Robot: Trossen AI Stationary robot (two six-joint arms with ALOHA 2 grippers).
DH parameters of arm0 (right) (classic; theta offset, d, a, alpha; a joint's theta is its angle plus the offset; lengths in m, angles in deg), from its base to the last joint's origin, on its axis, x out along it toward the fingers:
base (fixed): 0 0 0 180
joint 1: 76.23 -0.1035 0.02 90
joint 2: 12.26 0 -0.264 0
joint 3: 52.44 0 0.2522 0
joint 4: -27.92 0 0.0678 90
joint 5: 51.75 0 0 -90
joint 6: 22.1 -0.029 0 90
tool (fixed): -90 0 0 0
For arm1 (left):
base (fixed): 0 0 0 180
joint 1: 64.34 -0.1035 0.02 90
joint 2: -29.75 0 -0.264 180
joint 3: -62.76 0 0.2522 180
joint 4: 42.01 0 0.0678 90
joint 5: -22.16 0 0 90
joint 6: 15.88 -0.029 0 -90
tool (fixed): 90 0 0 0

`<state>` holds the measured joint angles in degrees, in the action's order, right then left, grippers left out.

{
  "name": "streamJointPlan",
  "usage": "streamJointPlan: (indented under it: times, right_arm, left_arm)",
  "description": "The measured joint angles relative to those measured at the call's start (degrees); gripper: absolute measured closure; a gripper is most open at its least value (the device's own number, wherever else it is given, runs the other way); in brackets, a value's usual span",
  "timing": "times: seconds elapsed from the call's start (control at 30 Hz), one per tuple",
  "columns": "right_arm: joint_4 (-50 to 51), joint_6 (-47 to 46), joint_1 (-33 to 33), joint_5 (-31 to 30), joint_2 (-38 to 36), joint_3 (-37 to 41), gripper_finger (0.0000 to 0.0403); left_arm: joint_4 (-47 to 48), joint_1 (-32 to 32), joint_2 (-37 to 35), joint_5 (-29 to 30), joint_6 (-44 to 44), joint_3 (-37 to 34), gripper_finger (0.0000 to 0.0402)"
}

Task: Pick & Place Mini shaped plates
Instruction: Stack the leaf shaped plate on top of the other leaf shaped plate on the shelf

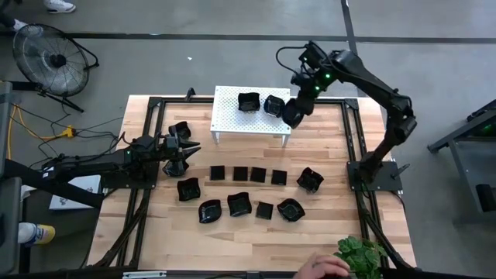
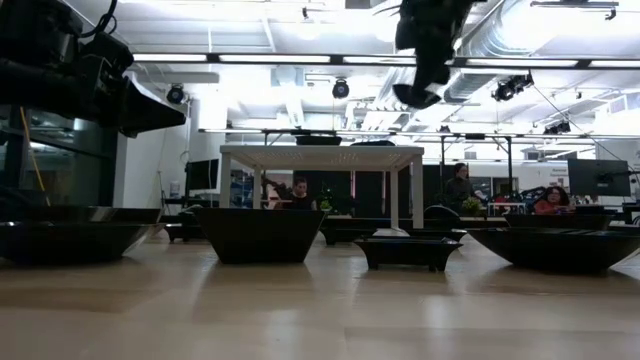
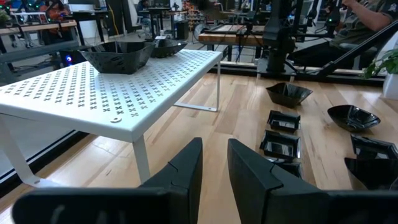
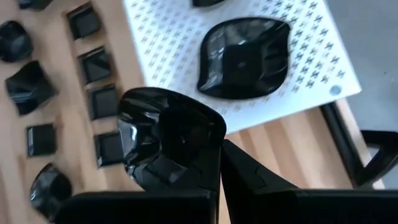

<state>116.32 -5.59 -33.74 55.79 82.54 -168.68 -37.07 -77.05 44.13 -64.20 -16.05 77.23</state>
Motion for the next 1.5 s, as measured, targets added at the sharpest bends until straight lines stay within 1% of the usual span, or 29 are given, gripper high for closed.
streamJointPlan:
  times: [0.33,0.43,0.53,0.63,0.83,1.0,1.17,1.5]
  right_arm:
    - [-12.2,-1.0,1.5,0.0,4.9,0.0,0.0403]
    - [-14.3,-1.8,1.8,0.0,6.4,-0.3,0.0403]
    - [-13.4,-4.4,2.1,-0.1,8.8,-3.4,0.0403]
    - [-10.3,-5.2,2.3,0.1,11.5,-8.8,0.0403]
    - [0.5,-2.5,3.3,1.0,17.3,-19.6,0.0403]
    - [2.2,-1.1,3.9,3.3,21.7,-25.8,0.0403]
    - [2.5,0.3,4.3,6.3,24.6,-27.6,0.0403]
    - [4.8,0.7,4.8,6.2,24.9,-26.1,0.0403]
  left_arm:
    - [0.0,0.0,0.0,0.0,0.0,0.0,0.0328]
    - [0.0,0.0,0.0,0.0,0.0,0.0,0.0328]
    - [0.0,0.0,0.0,0.0,0.0,0.0,0.0328]
    - [0.0,0.0,0.0,0.0,0.0,0.0,0.0328]
    - [0.0,0.0,0.0,0.0,0.0,0.0,0.0328]
    - [0.0,0.0,0.0,0.0,0.0,0.0,0.0328]
    - [0.0,0.0,0.0,0.0,0.0,0.0,0.0328]
    - [0.0,0.0,0.0,0.0,0.0,0.0,0.0328]
